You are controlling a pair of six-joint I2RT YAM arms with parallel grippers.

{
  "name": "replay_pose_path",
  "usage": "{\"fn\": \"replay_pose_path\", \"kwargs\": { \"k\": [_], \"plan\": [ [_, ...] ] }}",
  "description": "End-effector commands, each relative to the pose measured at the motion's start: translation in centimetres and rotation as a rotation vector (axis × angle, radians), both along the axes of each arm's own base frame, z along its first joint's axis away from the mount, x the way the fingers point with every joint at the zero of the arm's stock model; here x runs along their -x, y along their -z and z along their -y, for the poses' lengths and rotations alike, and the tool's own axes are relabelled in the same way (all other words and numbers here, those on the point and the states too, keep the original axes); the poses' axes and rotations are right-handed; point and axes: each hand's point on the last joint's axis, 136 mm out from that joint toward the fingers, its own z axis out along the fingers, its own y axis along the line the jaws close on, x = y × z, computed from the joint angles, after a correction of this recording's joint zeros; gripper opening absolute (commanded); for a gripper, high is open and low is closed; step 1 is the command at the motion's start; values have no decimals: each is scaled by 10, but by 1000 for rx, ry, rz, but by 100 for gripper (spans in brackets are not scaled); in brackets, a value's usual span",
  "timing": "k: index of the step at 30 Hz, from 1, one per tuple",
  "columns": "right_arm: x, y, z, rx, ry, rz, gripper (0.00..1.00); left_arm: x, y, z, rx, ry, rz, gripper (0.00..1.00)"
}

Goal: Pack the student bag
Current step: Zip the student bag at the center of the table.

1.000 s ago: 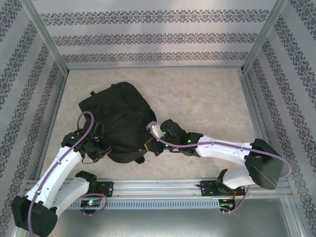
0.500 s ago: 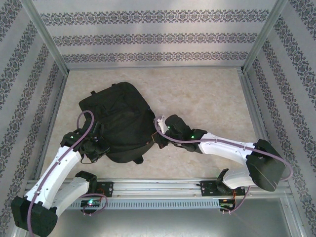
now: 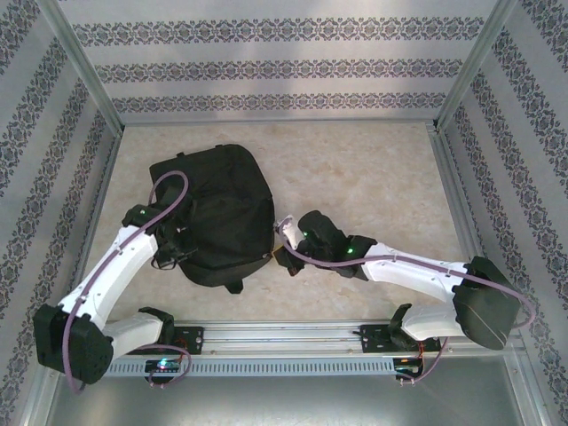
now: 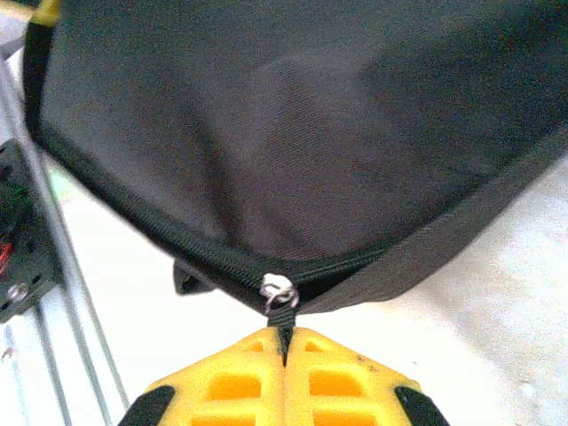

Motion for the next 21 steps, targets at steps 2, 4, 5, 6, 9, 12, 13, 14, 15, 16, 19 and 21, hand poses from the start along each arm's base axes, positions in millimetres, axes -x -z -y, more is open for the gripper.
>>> {"fn": "replay_pose_path", "kwargs": {
  "k": [2, 4, 5, 6, 9, 12, 13, 14, 15, 16, 19, 21],
  "plan": [
    [24, 1, -19, -18, -131, -31, 0, -41, -31, -31, -208, 27, 116, 0],
    [25, -1, -31, -31, -150, -39, 0, -53, -33, -32, -233, 42, 123, 0],
    [24, -3, -38, -39, -160, -40, 0, -60, -34, -32, -245, 50, 128, 0],
    [23, -4, -45, -47, -165, -44, 0, -66, -34, -31, -247, 57, 136, 0],
    [17, -9, -69, -79, -184, -63, 0, -87, -32, -25, -242, 87, 162, 4],
    [12, -13, -96, -116, -195, -99, 0, -109, -31, -21, -247, 84, 186, 8],
    [9, -14, -105, -131, -194, -112, 0, -117, -32, -18, -240, 82, 199, 10],
    [8, -17, -115, -149, -198, -125, 0, -125, -33, -15, -231, 80, 213, 12],
    [7, -20, -123, -163, -201, -136, 0, -132, -36, -12, -219, 79, 229, 13],
    [5, -26, -132, -177, -196, -147, 0, -139, -39, -9, -208, 85, 244, 14],
    [-4, -39, -146, -208, -175, -150, 0, -141, -51, -15, -238, 65, 255, 20],
    [-14, -37, -141, -180, -131, -131, 0, -129, -55, -22, -250, 30, 238, 31]
  ]
}}
